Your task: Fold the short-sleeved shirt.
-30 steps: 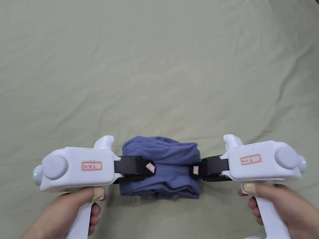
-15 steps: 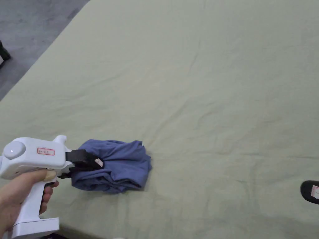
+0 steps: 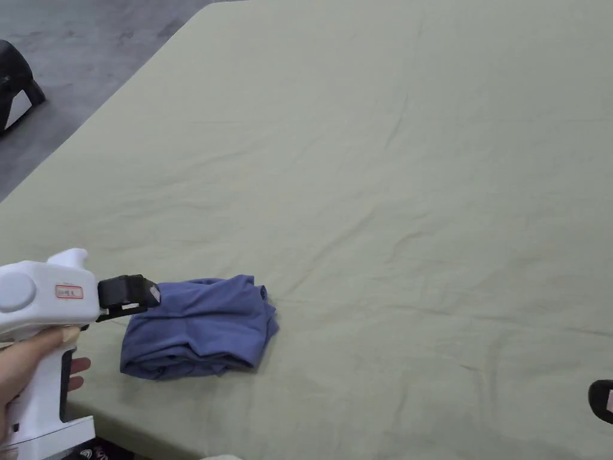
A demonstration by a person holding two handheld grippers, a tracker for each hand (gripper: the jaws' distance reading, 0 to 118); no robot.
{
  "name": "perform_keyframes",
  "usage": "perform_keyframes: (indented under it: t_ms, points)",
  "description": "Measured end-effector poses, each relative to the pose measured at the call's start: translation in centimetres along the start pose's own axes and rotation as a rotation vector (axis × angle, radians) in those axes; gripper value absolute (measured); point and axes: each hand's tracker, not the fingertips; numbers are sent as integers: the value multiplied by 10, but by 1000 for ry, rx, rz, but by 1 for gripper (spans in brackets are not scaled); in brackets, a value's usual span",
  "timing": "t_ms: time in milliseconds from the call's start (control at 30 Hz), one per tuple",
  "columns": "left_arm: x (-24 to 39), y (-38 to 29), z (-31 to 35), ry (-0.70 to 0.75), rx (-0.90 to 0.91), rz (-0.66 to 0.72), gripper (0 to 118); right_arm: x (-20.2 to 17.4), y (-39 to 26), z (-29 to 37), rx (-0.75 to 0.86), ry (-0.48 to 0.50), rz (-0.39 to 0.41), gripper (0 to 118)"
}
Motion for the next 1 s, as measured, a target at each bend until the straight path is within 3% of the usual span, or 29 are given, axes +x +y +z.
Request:
perform_keyframes:
  t_ms: [100,267,300,333,367,400,500,633,800,900,1000]
  points:
    - [5,-2,21,12,-5,5,118,-8,4,-8,-20,11,23,7]
    - [35,-18,52,34,86,-97,114,-36,17,-21,-46,2,151,7]
    - [45,-24,59,63,121,-133,90,-44,20,-24,-48,17,177,7]
    - [54,-30,63,110,144,-178,19,-56,24,-30,-55,33,212,7]
    - [63,-37,65,170,170,-232,0,-70,27,-36,-59,33,261,7]
    - [70,-46,70,231,229,-258,0,-81,27,-41,-55,25,323,7]
    - [78,-58,79,208,229,-273,0,-124,25,-54,-64,25,502,7]
    - [78,-58,86,165,213,-224,0,-149,16,-63,-86,15,620,7]
    - [119,-52,109,115,289,-249,0,-137,18,-47,-39,0,553,7]
    - [185,-39,126,-20,379,-314,0,-114,44,-13,76,-180,468,7]
    - [271,-23,145,-125,509,-419,0,-96,83,51,291,-438,374,7]
